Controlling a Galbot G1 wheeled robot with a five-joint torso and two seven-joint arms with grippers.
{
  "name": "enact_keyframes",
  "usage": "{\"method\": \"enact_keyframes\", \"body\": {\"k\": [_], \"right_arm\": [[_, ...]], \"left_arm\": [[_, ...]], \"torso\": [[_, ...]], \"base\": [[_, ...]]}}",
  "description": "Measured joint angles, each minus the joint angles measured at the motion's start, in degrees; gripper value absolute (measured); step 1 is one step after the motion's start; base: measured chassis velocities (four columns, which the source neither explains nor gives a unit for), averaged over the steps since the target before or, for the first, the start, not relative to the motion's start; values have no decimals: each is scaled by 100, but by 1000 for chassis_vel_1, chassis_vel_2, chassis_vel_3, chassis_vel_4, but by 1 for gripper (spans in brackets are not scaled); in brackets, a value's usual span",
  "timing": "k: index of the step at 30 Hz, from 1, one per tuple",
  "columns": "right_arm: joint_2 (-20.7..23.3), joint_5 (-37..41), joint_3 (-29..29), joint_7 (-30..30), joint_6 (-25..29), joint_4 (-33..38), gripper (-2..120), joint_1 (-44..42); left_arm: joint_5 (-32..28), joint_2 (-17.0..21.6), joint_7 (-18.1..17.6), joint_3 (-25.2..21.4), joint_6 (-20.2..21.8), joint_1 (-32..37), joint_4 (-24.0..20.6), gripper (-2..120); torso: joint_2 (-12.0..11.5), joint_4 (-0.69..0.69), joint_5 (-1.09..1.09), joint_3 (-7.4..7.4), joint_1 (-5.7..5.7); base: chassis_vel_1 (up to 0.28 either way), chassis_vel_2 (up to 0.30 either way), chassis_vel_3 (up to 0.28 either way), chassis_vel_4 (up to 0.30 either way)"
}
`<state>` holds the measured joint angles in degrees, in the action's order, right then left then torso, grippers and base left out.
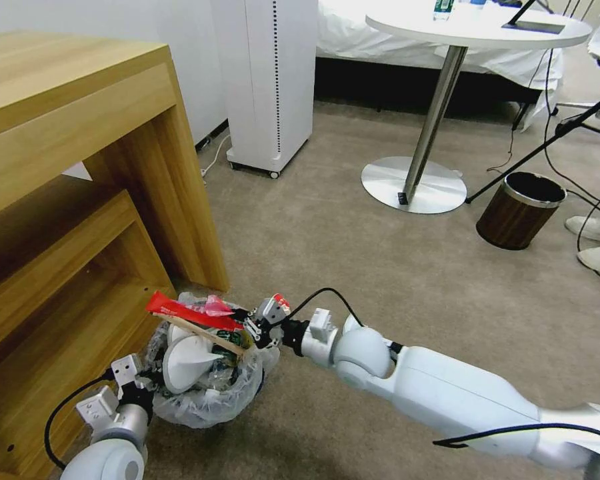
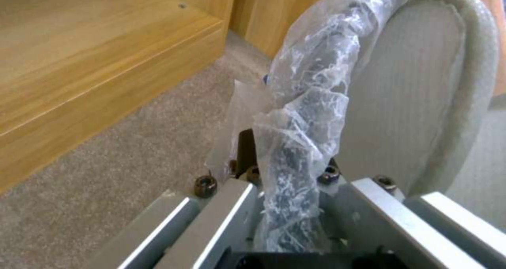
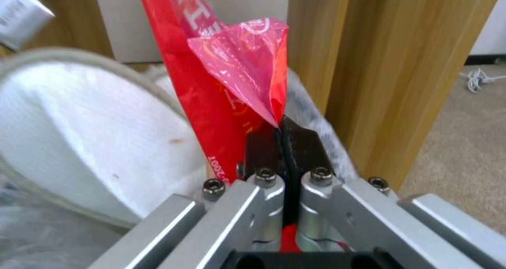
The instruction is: Pick up the trash bin and place the garbage on the floor into it.
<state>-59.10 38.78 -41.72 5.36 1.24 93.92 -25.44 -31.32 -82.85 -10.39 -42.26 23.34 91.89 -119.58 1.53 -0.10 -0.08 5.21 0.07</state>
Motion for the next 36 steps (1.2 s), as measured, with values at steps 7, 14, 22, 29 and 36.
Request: {"method": "enact_keyframes", "body": {"k": [7, 14, 22, 29, 36], "right_arm": [[-153, -121, -69, -2, 189, -384, 0, -36], [-214, -2, 7, -62, 145, -67, 0, -31], [-496, -116, -111, -72, 161, -492, 0, 27], [-853, -228, -238, -57, 190, -823, 0, -1], [-644, -251, -282, -51, 140, -792, 0, -27]], "left_arm": [[-3, -4, 0, 4, 0, -3, 0, 0], [1, -11, 6, 0, -16, -17, 41, 0], [1, -15, 12, 4, -21, -18, 43, 0], [-18, 8, 19, -8, -26, -7, 42, 0], [-44, 30, 19, -21, -34, -42, 79, 0]], "torso": [[0, 0, 0, 0, 0], [0, 0, 0, -1, 0], [0, 0, 0, 0, 0], [0, 2, 0, 0, -1], [0, 0, 0, 0, -1]], "base": [[0, 0, 0, 0], [0, 0, 0, 0], [0, 0, 0, 0], [0, 0, 0, 0], [0, 0, 0, 0]]}}
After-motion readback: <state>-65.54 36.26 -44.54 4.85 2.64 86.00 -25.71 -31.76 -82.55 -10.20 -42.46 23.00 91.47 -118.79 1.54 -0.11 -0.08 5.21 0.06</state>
